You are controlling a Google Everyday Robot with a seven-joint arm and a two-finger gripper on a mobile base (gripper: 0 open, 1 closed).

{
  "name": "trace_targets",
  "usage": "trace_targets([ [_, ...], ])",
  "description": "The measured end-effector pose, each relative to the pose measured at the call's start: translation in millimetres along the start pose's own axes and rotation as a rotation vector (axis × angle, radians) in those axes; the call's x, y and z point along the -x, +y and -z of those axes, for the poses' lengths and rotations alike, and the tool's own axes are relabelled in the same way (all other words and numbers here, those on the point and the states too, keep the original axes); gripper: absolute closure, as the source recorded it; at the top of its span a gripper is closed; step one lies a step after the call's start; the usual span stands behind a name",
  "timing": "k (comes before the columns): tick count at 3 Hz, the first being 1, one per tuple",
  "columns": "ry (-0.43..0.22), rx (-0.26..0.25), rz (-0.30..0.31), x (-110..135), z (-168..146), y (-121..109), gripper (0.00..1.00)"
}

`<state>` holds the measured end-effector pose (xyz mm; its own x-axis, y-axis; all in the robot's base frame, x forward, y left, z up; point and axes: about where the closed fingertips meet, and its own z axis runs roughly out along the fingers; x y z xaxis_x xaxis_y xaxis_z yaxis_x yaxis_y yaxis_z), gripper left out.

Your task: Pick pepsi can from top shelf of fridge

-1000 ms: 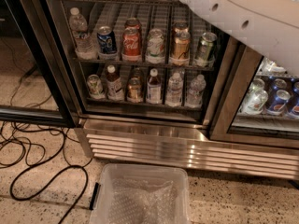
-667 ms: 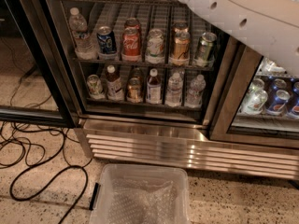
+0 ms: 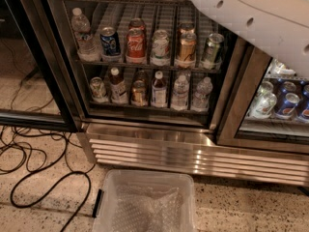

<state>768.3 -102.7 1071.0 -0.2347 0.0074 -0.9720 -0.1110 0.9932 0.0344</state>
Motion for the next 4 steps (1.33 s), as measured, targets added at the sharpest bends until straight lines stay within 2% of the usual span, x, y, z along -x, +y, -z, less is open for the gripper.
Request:
trace_targets([
  [3, 0.009, -0.026, 0.057, -5.4, -9.8, -7.9, 0.23],
  [4, -0.004, -0.036, 0.069, 0.6, -14.6, -10.7, 0.25],
])
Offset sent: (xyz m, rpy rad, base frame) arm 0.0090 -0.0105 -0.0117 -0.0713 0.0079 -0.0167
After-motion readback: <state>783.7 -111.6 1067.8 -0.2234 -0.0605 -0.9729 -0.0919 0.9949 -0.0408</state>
